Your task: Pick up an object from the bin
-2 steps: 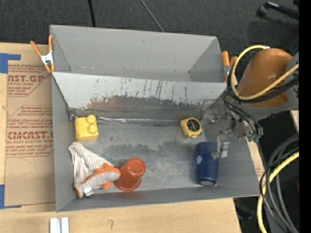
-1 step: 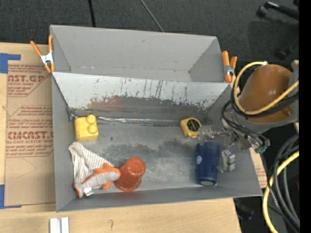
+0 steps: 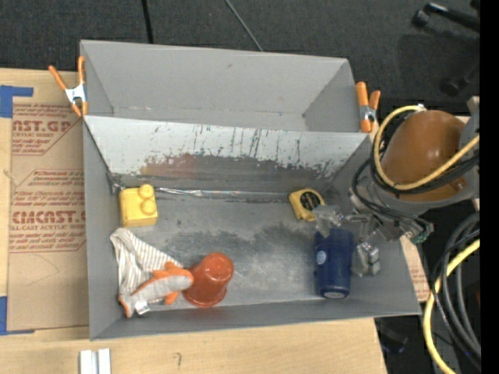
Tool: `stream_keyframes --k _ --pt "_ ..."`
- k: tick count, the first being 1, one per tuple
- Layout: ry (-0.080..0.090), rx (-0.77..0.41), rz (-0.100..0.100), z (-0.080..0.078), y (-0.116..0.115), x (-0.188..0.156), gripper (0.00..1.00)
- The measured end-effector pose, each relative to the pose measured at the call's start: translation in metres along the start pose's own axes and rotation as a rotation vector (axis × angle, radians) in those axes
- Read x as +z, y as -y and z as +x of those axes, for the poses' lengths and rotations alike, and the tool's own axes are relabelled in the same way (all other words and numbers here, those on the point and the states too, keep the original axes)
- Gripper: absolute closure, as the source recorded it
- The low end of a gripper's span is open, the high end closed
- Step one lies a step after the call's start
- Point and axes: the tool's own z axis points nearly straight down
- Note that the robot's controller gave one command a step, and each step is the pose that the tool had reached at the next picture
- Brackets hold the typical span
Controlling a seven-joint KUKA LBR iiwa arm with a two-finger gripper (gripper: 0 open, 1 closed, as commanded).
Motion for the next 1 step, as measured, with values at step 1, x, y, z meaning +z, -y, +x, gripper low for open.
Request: stream_keyframes --k 1 --pt "0.001 -0.097 0.006 -0.0019 -0.0225 0.0219 0.0"
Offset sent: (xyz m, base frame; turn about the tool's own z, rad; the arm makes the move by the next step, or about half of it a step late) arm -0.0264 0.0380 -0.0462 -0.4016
